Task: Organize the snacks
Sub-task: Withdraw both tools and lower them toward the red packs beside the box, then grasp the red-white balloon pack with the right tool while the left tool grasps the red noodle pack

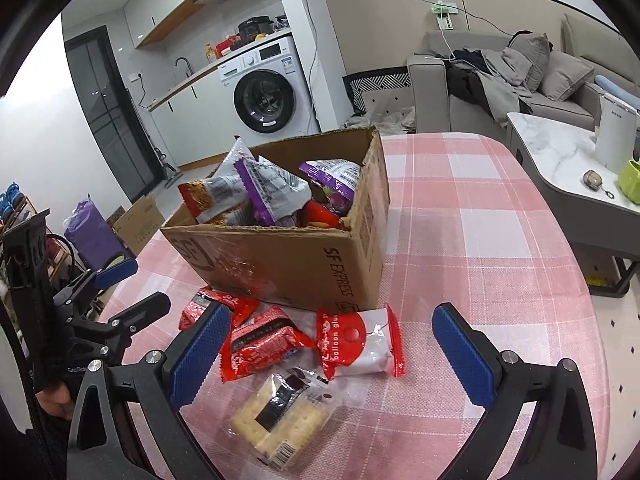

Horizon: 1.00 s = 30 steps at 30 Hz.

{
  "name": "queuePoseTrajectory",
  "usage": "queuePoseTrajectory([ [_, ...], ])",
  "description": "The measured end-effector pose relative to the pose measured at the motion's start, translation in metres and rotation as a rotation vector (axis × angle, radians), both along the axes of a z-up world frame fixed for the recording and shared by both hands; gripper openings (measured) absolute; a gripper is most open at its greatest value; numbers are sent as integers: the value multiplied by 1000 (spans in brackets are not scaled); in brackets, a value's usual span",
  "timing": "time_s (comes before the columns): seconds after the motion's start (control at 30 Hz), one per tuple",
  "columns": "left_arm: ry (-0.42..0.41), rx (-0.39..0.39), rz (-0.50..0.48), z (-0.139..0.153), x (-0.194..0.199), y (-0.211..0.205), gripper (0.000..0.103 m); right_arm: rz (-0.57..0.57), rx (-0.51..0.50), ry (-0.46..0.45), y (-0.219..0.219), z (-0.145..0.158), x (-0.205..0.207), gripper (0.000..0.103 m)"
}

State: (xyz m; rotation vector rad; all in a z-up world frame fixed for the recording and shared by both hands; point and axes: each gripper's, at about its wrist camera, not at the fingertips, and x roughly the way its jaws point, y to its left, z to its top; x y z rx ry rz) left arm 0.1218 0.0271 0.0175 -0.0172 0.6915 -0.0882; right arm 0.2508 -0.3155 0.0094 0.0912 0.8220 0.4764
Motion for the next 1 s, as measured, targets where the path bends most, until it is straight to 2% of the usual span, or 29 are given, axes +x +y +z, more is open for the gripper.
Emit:
queuePoseTrajectory([
  [0.27,30,18,-6,-14,7,-6,102,-6,-55,37,2,-16,7,103],
  [1.0,131,-13,-7,-59,40,2,102,-33,-171,174,3,-67,31,103],
])
